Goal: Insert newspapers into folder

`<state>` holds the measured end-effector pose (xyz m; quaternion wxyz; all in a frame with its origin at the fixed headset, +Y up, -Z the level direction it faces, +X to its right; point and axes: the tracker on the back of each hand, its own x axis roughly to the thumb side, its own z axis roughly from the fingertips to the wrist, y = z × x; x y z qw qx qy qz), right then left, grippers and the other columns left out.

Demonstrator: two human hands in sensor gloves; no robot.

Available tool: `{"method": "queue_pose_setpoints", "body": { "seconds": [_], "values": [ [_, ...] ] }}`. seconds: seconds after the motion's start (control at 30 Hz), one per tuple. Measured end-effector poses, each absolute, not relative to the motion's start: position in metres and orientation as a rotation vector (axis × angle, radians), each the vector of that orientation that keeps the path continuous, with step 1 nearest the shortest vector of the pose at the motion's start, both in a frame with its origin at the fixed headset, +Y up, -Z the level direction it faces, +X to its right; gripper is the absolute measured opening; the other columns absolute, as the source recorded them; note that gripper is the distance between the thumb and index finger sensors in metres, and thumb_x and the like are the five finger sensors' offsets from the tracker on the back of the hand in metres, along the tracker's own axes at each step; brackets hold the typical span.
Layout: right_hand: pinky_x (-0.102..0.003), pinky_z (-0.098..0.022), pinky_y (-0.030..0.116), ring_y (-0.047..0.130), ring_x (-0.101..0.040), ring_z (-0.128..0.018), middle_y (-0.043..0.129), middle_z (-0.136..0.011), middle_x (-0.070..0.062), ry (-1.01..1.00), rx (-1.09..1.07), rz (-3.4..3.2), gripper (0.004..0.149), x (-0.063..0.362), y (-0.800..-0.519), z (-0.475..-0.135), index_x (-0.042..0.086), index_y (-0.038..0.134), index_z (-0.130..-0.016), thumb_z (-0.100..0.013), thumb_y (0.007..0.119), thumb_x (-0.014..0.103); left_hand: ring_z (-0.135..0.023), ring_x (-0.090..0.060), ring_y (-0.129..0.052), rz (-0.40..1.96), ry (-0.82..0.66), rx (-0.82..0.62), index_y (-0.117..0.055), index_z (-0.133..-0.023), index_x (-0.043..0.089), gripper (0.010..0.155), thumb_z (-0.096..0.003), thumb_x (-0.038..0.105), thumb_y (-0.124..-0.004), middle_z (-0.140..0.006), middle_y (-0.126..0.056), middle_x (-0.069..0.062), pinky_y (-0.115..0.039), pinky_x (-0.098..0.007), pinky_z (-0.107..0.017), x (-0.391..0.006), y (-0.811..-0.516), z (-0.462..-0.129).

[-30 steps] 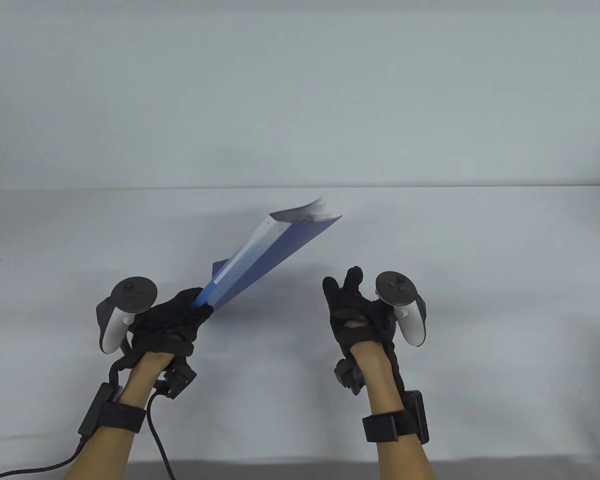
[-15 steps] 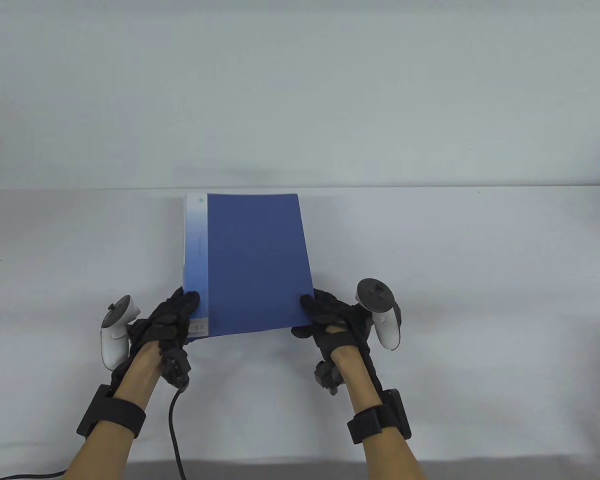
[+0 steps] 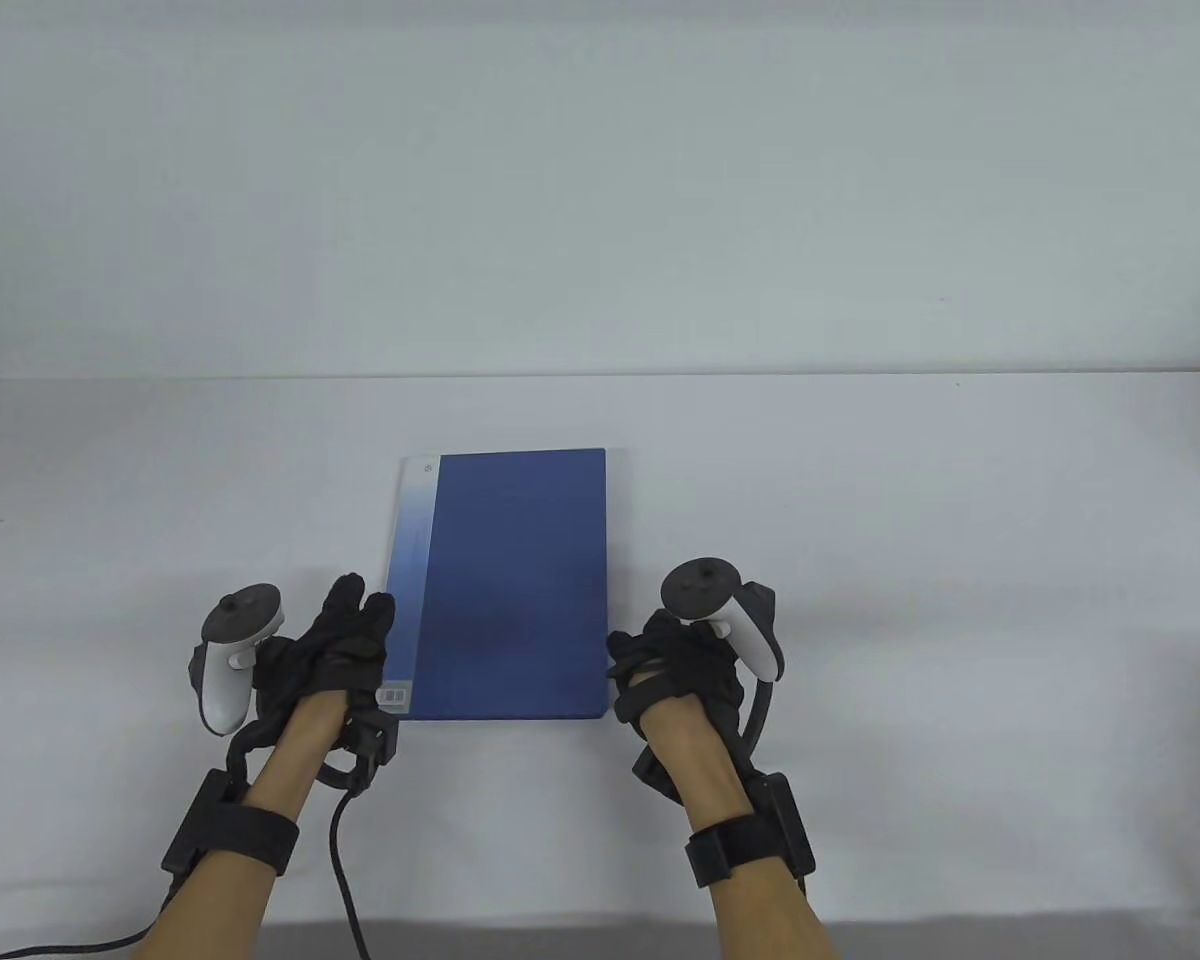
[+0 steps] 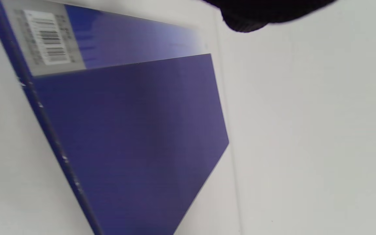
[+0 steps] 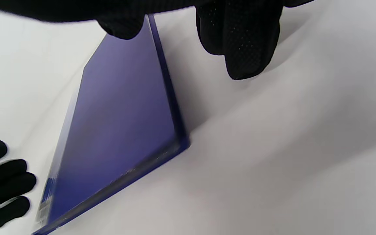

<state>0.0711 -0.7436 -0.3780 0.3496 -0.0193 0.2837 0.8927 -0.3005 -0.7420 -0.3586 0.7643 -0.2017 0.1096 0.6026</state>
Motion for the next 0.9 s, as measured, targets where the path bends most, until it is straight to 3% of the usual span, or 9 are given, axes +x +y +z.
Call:
{"method": "queue_pose_setpoints", "body": {
  "seconds": [0.13, 0.23, 0.4, 0.57, 0.7, 0.9],
  "values": [
    [-0.071, -0.062, 0.037, 0.062, -0.056, -0.084, 0.039, -0.099, -0.034, 0.374, 0.164, 2.028, 0.080, 0.074, -0.722, -0.376, -0.009, 0.015, -0.105, -0.064, 0.061, 0.041, -0.116, -0.044, -0.017, 1.505, -0.057, -0.315, -0.007, -0.118, 0.029, 0.078, -0.0622, 0.051, -0.057, -0.124, -0.009, -0.012, -0.021, -0.065, -0.085, -0.287, -0.722, -0.359],
    [-0.073, -0.062, 0.034, 0.052, -0.059, -0.089, 0.031, -0.103, -0.033, 0.201, 0.325, 1.861, 0.080, 0.069, -0.701, -0.372, -0.005, 0.016, -0.108, -0.064, 0.059, 0.045, -0.118, -0.041, -0.022, 1.517, -0.194, -0.242, -0.011, -0.119, 0.031, 0.076, -0.0621, 0.052, -0.057, -0.126, -0.016, -0.009, -0.024, -0.065, -0.086, -0.276, -0.707, -0.358],
    [-0.073, -0.064, 0.036, 0.049, -0.056, -0.094, 0.032, -0.107, -0.028, 0.129, 0.456, 1.867, 0.077, 0.058, -0.675, -0.365, -0.002, 0.019, -0.110, -0.064, 0.059, 0.045, -0.117, -0.041, -0.033, 1.457, -0.260, -0.157, -0.019, -0.120, 0.029, 0.072, -0.0628, 0.050, -0.057, -0.126, -0.027, -0.009, -0.030, -0.065, -0.086, -0.260, -0.689, -0.349],
    [-0.075, -0.063, 0.032, 0.042, -0.058, -0.096, 0.030, -0.109, -0.026, 0.079, 0.531, 1.835, 0.079, 0.051, -0.677, -0.368, 0.001, 0.021, -0.112, -0.063, 0.058, 0.051, -0.118, -0.040, -0.030, 1.482, -0.357, -0.151, -0.021, -0.121, 0.034, 0.071, -0.0627, 0.051, -0.058, -0.127, -0.026, -0.007, -0.029, -0.065, -0.087, -0.254, -0.689, -0.346],
    [-0.074, -0.063, 0.037, 0.056, -0.057, -0.091, 0.047, -0.105, -0.029, -0.043, 0.540, 1.779, 0.075, 0.048, -0.677, -0.371, -0.003, 0.036, -0.110, -0.063, 0.057, 0.051, -0.119, -0.040, -0.029, 1.472, -0.346, -0.153, -0.023, -0.121, 0.037, 0.070, -0.0628, 0.051, -0.058, -0.127, -0.026, -0.007, -0.028, -0.065, -0.087, -0.257, -0.691, -0.346],
    [-0.075, -0.063, 0.035, 0.051, -0.058, -0.093, 0.042, -0.106, -0.030, 0.053, 0.592, 1.864, 0.077, 0.044, -0.680, -0.363, -0.003, 0.032, -0.111, -0.063, 0.057, 0.052, -0.119, -0.040, -0.026, 1.489, -0.382, -0.146, -0.022, -0.121, 0.037, 0.071, -0.0627, 0.052, -0.059, -0.128, -0.024, -0.006, -0.027, -0.064, -0.088, -0.255, -0.688, -0.345]
  ]
}}
